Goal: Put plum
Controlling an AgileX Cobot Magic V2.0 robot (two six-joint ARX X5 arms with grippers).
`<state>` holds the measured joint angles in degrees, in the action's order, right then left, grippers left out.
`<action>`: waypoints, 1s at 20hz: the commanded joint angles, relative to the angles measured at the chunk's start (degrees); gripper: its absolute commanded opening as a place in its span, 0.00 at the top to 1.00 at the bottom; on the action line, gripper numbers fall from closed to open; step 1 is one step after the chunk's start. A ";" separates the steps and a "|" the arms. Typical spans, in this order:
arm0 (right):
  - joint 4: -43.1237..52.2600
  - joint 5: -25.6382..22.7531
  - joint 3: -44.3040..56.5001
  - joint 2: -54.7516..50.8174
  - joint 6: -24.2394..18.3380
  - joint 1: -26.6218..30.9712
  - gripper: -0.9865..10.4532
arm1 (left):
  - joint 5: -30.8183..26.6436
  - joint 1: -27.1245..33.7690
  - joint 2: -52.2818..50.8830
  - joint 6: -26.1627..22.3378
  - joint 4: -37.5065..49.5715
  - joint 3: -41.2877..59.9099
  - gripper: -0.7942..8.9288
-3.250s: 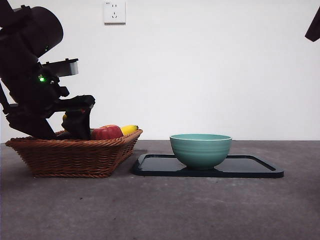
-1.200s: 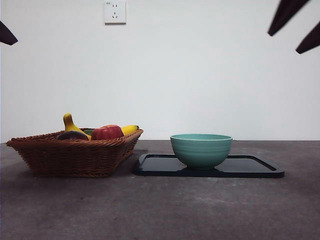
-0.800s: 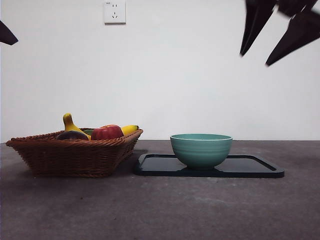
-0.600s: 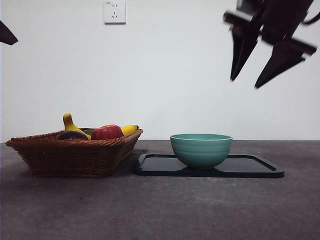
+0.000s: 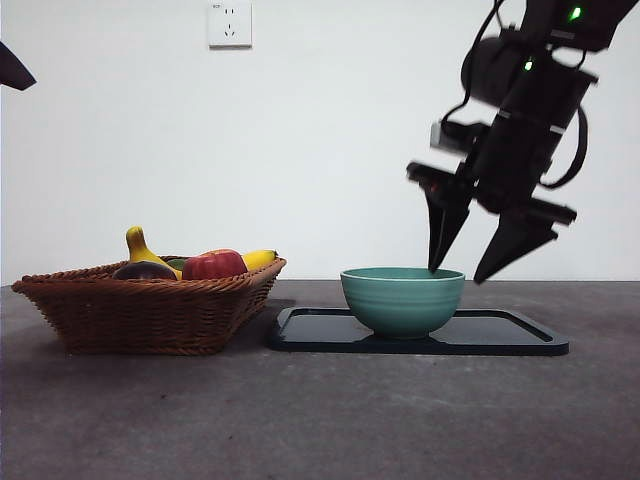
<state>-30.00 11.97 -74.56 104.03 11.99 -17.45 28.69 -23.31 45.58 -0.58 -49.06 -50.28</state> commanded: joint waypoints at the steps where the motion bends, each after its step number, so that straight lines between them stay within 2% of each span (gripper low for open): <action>1: 1.16 0.00 -1.31 2.38 -0.37 -0.52 0.69 | 0.33 -0.33 0.42 -0.70 0.50 -0.66 0.54; 4: 1.73 -0.68 -1.29 3.50 -0.39 -0.52 0.78 | 0.33 -0.33 0.39 -0.70 0.22 -0.66 0.54; 7: 3.85 -1.07 -1.31 3.45 -0.15 -0.48 0.91 | 0.33 -0.33 0.39 -0.70 0.11 -0.66 0.54; 11: 4.33 -1.11 -1.75 2.62 0.96 -0.46 0.91 | 0.33 -0.33 0.39 -0.72 -0.44 -0.66 0.54; 15: 4.09 -1.55 -1.97 -3.26 0.92 -0.46 0.91 | 0.33 -0.33 0.39 -0.72 -0.52 -0.66 0.54; 20: -3.76 -1.51 -1.97 -13.70 -0.42 -0.83 0.91 | 0.33 -0.33 0.39 -0.72 -0.66 -0.66 0.54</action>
<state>-33.69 10.46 -75.42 90.13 12.16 -17.80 28.69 -23.33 45.58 -0.58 -49.98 -50.28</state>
